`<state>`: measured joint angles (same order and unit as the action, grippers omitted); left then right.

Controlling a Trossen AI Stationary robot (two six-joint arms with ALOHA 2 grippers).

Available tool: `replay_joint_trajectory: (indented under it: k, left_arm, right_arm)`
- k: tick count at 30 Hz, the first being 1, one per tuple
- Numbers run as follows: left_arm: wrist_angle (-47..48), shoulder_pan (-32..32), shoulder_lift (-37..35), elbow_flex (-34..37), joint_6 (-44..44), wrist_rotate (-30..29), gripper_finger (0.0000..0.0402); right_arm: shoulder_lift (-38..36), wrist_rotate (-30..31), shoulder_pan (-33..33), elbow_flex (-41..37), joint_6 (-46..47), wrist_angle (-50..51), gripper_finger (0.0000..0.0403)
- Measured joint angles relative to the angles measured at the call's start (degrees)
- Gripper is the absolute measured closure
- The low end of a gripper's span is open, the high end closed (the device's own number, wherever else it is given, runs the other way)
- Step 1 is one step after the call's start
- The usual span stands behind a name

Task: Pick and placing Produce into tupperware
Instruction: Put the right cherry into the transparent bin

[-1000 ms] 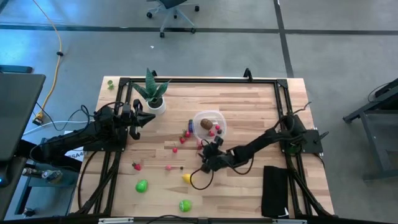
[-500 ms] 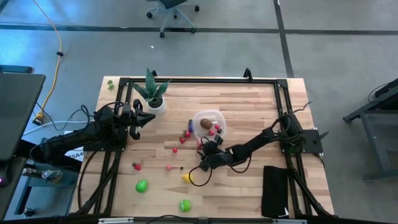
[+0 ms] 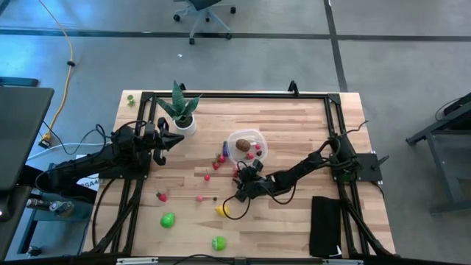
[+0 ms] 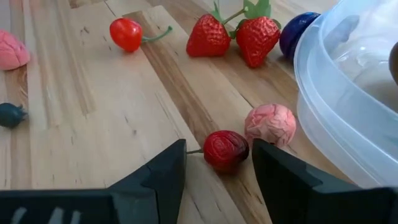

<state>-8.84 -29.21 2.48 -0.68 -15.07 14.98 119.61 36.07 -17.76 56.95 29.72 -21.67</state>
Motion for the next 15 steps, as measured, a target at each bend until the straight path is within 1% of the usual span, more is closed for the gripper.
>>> replay_joint_trajectory:
  k: [2, 9, 15]
  left_arm:
    - [0.0, 0.0, 0.0, 0.0, 0.0, 0.0, 0.0399]
    - [0.0, 0.0, 0.0, 0.0, 0.0, 0.0, 0.0399]
    - [0.0, 0.0, 0.0, 0.0, 0.0, 0.0, 0.0399]
  right_arm:
    - [0.0, -0.5, 0.2, 0.0, 0.0, 0.0, 0.0235]
    - [0.0, -1.6, 0.2, 0.0, -0.1, 0.0, 0.0279]
    - [0.0, -1.1, 0.2, 0.0, -0.2, 0.0, 0.0294]
